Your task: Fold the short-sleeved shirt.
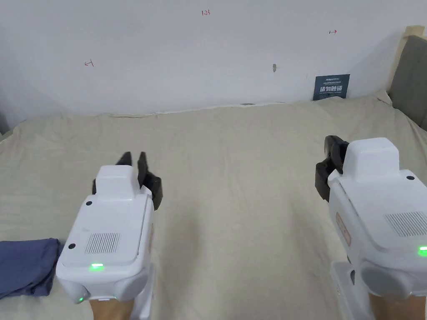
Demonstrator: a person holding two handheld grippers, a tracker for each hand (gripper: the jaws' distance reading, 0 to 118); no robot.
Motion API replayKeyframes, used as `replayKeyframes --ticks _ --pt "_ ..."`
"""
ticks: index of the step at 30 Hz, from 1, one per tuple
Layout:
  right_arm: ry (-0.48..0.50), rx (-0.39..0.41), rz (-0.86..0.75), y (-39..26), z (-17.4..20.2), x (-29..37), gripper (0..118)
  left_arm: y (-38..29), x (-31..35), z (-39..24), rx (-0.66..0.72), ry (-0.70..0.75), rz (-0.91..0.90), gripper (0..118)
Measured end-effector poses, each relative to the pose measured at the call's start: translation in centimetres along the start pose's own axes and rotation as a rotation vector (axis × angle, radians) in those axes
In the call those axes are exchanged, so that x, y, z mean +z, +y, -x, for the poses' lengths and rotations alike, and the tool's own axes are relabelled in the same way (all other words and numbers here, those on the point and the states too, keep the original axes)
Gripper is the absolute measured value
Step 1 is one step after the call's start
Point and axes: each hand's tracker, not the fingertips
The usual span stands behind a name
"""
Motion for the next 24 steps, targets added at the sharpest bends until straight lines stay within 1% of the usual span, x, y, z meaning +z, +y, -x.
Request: replayKeyframes --ticks 1,4,7,24 --pt "-0.003 -0.002 -0.002 -0.12 -0.13 0.11 2 -0.31 -0.10 -0.18 -0.003 -0.006 -0.004 0" --pt "-0.011 -0.007 -0.002 -0.27 -0.34 0.28 2 -0.52 0.19 -0.02 0.008 -0.047 0.020 0" --pt "-0.013 -0.014 -0.003 -0.30 -0.43 0.31 2 -0.43 0.32 0.14 0.029 -0.039 0.016 0" --pt "-0.016 -0.016 -0.012 -0.02 -0.18 0.56 2 0.34 0.44 -0.16 0.009 -0.045 -0.006 0"
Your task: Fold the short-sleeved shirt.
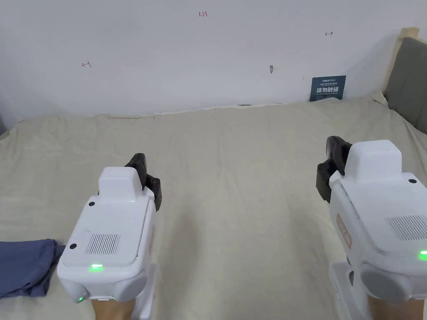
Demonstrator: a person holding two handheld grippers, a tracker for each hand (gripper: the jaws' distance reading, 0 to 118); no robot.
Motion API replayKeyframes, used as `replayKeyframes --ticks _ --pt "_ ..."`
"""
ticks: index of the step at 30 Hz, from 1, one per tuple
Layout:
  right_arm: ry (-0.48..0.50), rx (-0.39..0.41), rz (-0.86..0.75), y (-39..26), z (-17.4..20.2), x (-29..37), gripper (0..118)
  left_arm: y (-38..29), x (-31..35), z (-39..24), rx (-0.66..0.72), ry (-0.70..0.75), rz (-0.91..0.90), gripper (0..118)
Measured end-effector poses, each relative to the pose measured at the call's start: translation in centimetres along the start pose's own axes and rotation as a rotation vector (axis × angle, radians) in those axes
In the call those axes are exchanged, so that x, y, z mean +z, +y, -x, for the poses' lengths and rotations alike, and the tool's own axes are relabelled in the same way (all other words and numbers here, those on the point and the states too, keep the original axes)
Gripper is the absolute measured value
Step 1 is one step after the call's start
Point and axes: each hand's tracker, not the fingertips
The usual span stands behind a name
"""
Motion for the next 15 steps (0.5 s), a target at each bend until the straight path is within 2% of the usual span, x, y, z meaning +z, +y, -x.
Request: replayKeyframes --ticks 15 --pt "-0.007 0.008 -0.004 0.27 -0.11 0.05 2 0.11 -0.16 -0.04 0.001 -0.014 -0.002 0"
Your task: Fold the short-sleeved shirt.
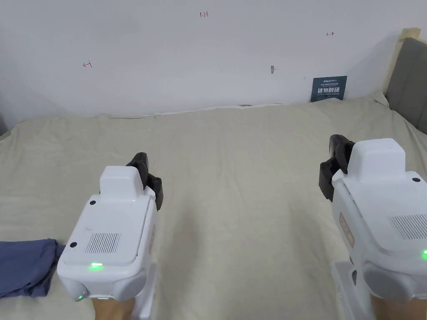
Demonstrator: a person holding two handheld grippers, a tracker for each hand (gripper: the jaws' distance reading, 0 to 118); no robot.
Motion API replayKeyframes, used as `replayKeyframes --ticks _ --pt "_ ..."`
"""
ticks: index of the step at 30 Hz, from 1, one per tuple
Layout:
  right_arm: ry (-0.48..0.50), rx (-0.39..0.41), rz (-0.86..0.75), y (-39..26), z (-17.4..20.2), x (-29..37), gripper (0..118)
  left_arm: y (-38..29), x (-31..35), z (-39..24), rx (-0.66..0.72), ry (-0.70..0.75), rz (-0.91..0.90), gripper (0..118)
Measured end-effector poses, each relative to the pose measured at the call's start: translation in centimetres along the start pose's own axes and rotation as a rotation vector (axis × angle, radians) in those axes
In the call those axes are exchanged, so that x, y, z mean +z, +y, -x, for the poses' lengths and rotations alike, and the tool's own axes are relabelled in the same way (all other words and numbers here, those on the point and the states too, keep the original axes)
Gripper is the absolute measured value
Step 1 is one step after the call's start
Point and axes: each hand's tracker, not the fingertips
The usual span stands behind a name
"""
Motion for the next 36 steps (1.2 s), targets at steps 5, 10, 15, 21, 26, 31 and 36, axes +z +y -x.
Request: replayKeyframes --ticks 5,10,15,21,26,31,36 --pt "0.001 -0.003 0.002 -0.01 -0.03 -0.03 2 -0.04 -0.02 0.00 0.000 -0.006 0.003 0" --pt "0.001 -0.003 0.002 0.05 -0.03 0.02 2 -0.08 -0.05 -0.02 -0.002 -0.009 0.006 0" --pt "0.001 -0.004 -0.001 0.13 -0.06 0.11 2 -0.07 0.03 0.06 0.000 -0.012 0.006 0" --pt "0.004 -0.007 -0.003 0.27 -0.02 0.12 2 -0.02 -0.01 0.18 0.001 -0.015 0.009 0" --pt "0.003 -0.005 -0.005 0.32 0.05 0.13 2 0.05 0.02 0.30 0.002 -0.017 0.008 0" --pt "0.007 -0.004 -0.006 0.36 0.13 0.17 2 0.19 0.07 0.41 0.006 -0.015 0.007 0" --pt "0.006 -0.001 -0.007 0.43 0.22 0.17 2 0.15 0.12 0.56 0.010 -0.011 0.006 0"
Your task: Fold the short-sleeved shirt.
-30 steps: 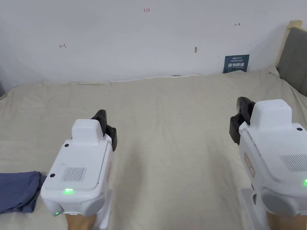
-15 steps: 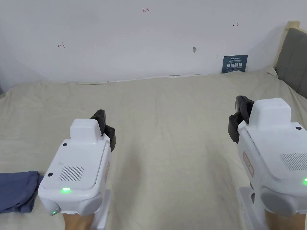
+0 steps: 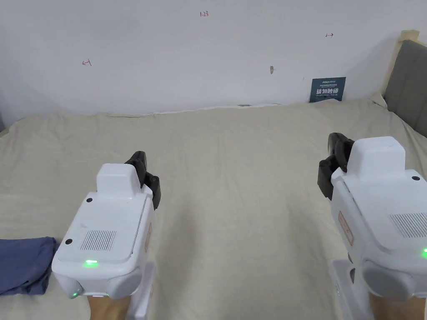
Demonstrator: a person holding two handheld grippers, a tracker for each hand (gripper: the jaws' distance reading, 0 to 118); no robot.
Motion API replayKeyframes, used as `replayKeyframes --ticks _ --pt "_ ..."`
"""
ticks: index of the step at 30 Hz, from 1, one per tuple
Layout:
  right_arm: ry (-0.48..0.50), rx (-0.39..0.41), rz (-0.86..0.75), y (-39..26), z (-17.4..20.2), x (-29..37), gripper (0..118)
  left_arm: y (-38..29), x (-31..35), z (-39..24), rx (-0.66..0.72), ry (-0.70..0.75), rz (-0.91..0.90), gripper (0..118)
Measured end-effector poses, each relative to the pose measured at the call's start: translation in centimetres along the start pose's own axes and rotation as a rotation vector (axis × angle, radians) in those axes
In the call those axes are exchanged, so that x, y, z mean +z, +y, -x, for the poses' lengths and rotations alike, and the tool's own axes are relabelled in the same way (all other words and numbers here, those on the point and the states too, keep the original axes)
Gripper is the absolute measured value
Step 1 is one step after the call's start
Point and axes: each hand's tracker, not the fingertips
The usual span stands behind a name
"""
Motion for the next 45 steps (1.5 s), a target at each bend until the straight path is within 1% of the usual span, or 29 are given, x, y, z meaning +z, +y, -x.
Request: replayKeyframes --ticks 2,3,4,5,7,8,9,10,14,17,23,45 --pt "-0.001 -0.001 0.001 -0.01 0.02 -0.04 3 0.00 0.02 0.05 0.003 0.000 -0.001 0" --pt "-0.001 0.000 0.003 -0.02 0.04 -0.08 8 0.00 0.05 0.11 0.004 0.000 -0.004 2" --pt "-0.003 0.001 0.005 -0.02 0.07 -0.10 17 0.01 0.10 0.20 0.007 -0.001 -0.011 8" --pt "-0.003 0.002 0.005 -0.07 0.12 -0.13 26 0.01 0.15 0.29 0.011 -0.001 -0.018 17" --pt "0.001 0.000 0.006 -0.15 0.17 -0.17 56 0.20 0.16 0.49 0.019 -0.006 -0.012 56" --pt "0.001 -0.001 0.009 -0.19 0.22 -0.22 72 0.24 0.10 0.53 0.023 -0.007 -0.008 78" --pt "0.000 -0.005 0.011 -0.22 0.18 -0.29 94 0.33 -0.05 0.61 0.024 -0.014 0.005 105" --pt "0.000 -0.010 0.012 -0.25 0.16 -0.37 107 0.35 -0.17 0.63 0.026 -0.014 0.010 117" --pt "-0.008 -0.030 -0.004 -0.37 0.19 -0.35 118 0.07 -0.11 0.70 0.045 -0.025 0.003 118" --pt "-0.016 -0.020 -0.012 -0.32 0.23 -0.29 118 0.04 -0.10 0.65 0.045 -0.012 0.006 118" --pt "-0.015 -0.028 -0.010 -0.27 -0.01 -0.24 118 0.16 0.07 0.52 0.034 -0.002 -0.012 118" --pt "-0.016 -0.015 -0.006 -0.16 -0.07 -0.18 118 0.26 0.16 0.35 0.011 -0.006 -0.018 118"
